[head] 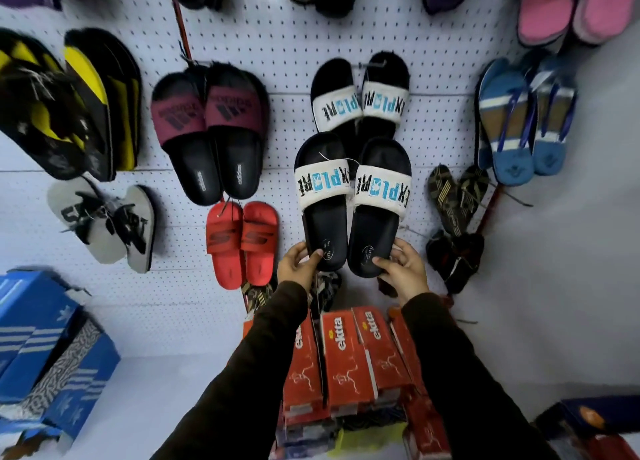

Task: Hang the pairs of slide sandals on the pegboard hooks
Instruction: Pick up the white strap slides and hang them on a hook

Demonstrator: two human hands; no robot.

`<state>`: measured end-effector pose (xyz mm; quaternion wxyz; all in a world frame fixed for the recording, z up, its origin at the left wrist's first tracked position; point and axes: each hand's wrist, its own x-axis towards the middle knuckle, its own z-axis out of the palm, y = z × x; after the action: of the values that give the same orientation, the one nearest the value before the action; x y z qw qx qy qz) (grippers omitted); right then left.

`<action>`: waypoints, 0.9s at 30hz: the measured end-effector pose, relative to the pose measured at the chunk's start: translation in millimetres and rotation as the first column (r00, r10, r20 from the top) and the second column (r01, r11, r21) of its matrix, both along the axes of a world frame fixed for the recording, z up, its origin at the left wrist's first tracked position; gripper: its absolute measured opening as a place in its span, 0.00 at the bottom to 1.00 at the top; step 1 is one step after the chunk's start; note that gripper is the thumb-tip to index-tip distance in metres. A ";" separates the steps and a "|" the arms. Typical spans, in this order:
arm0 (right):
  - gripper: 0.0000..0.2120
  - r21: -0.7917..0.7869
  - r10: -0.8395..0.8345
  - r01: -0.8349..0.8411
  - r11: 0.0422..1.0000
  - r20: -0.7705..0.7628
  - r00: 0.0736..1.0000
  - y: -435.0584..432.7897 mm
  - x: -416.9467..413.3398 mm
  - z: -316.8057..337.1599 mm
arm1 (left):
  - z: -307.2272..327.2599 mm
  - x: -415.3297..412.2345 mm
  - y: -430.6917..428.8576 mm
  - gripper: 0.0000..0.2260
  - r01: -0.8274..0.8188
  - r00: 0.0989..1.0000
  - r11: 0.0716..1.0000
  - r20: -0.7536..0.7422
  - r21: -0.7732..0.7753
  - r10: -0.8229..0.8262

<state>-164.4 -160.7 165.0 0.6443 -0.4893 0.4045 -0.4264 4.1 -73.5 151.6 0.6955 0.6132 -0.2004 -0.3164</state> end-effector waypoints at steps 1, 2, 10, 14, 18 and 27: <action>0.28 -0.007 0.001 -0.001 1.000 0.021 1.000 -2.4 2.1 8.8 | 8.3 1.9 -2.3 0.22 0.002 1.000 1.000 0.019 -0.030 -0.001; 0.27 -0.021 0.003 -0.002 1.000 0.044 0.999 -5.1 4.5 19.8 | 17.7 5.1 -5.1 0.21 0.004 0.999 0.998 0.039 -0.063 -0.002; 0.25 -0.166 0.049 -0.021 0.986 0.167 0.985 -32.4 14.1 105.2 | 96.2 20.0 -33.5 0.19 0.013 0.992 0.965 0.124 -0.262 0.020; 0.27 -0.215 0.030 0.015 0.977 0.207 0.978 -51.9 13.5 136.6 | 130.7 23.4 -54.6 0.19 0.017 0.990 0.950 0.140 -0.311 0.028; 0.29 -0.187 0.019 0.025 0.982 0.230 0.973 -73.5 10.4 148.1 | 149.2 21.7 -77.9 0.20 0.020 0.993 0.949 0.118 -0.313 0.018; 0.28 -0.081 0.030 -0.018 0.997 0.156 0.987 -104.6 11.8 105.2 | 108.4 14.5 -112.8 0.19 0.049 0.999 0.978 0.030 -0.201 -0.043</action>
<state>-152.6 -265.4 270.2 0.6593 -0.4842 0.3294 -0.4716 18.6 -186.3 259.9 0.7440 0.5387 -0.2545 -0.3025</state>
